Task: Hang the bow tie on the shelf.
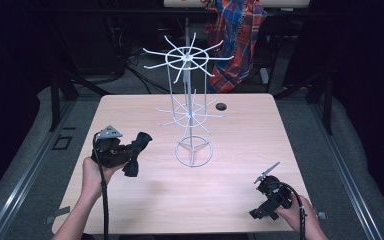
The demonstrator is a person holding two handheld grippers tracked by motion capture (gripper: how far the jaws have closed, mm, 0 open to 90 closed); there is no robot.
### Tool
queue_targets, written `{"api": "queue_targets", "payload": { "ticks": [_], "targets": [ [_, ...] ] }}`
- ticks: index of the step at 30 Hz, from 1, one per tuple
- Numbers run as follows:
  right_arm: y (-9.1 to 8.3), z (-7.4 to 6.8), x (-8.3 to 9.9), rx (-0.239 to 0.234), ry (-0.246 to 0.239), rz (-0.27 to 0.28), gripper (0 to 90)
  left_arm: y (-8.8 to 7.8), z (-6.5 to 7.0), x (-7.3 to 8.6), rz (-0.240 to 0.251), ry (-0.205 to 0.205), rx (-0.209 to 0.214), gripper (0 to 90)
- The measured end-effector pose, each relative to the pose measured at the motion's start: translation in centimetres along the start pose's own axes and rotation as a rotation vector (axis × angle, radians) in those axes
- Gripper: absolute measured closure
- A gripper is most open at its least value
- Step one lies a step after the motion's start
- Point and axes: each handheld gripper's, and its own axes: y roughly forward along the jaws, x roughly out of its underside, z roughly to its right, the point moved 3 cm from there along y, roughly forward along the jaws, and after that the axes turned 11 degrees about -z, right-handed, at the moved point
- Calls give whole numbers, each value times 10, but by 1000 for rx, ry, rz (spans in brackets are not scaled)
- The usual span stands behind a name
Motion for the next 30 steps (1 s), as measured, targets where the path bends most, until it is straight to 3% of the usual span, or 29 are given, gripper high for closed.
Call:
{"api": "queue_targets", "payload": {
  "ticks": [1,6,8,15,18,30],
  "targets": [
    [-2,1,0,16,-15,-23,52,1,0,-1,8,-3,5,779],
    [-1,1,0,18,-10,-10,52,4,1,-9,22,-13,25,779],
    [-2,1,1,32,-23,-33,52,4,1,-12,27,-12,26,779],
    [0,0,1,12,-4,-10,52,4,-2,-18,54,-46,51,779],
    [-1,1,1,20,-14,-25,52,3,-3,-19,68,-55,62,779],
    [-1,1,1,18,-14,-27,52,-6,3,-27,112,-34,58,778]
  ]
}}
